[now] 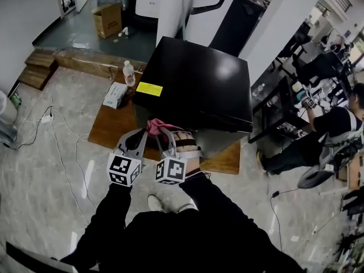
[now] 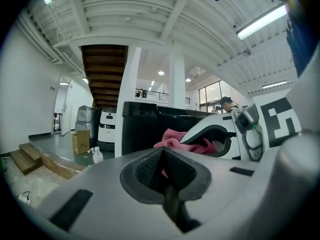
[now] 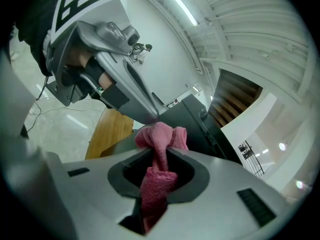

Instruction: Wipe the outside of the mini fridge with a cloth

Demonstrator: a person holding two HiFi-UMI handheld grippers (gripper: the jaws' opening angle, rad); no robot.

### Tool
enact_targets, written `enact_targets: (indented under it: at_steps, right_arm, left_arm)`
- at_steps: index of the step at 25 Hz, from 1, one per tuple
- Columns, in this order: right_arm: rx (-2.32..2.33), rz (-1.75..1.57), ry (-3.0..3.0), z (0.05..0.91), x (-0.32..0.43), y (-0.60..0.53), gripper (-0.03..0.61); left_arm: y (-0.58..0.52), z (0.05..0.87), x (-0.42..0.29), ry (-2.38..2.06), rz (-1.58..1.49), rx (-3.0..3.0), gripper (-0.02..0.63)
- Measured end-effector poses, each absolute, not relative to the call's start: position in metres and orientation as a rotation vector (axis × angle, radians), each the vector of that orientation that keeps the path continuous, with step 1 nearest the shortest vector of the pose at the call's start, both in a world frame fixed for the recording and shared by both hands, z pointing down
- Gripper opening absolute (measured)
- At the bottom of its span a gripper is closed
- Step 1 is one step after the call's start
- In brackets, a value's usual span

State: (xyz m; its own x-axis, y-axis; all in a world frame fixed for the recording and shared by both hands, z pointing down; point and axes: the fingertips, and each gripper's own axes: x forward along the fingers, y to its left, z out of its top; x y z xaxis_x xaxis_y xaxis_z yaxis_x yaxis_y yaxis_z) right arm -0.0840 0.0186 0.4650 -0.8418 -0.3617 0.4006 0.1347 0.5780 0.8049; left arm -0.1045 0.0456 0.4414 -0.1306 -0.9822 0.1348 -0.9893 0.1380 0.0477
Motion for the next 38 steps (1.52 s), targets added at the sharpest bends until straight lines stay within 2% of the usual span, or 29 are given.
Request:
enact_targets:
  at_steps: [11,25,32,38]
  right_arm:
    - [0.255,-1.124,-2.271,0.478,0.024,-0.045,0.077]
    - [0.355,-1.022,-2.241,0.502,0.142,-0.122,0.077]
    - [0.427,-0.926,-2.24,0.509,0.167,-0.14,0.077]
    - [0.486,-0.856,-2.266,0.511,0.173,-0.12,0.078]
  left_arm:
    - [-0.011,0.444,0.008,-2.107,-0.024,2.195,0.006]
    - [-0.073,0.454,0.13,-1.971,0.079,2.324,0.006]
    - [-0.067,0.451,0.146,-1.949,0.13,2.344,0.006]
    - [-0.046,0.463,0.111,-1.999,0.08,2.334,0.006]
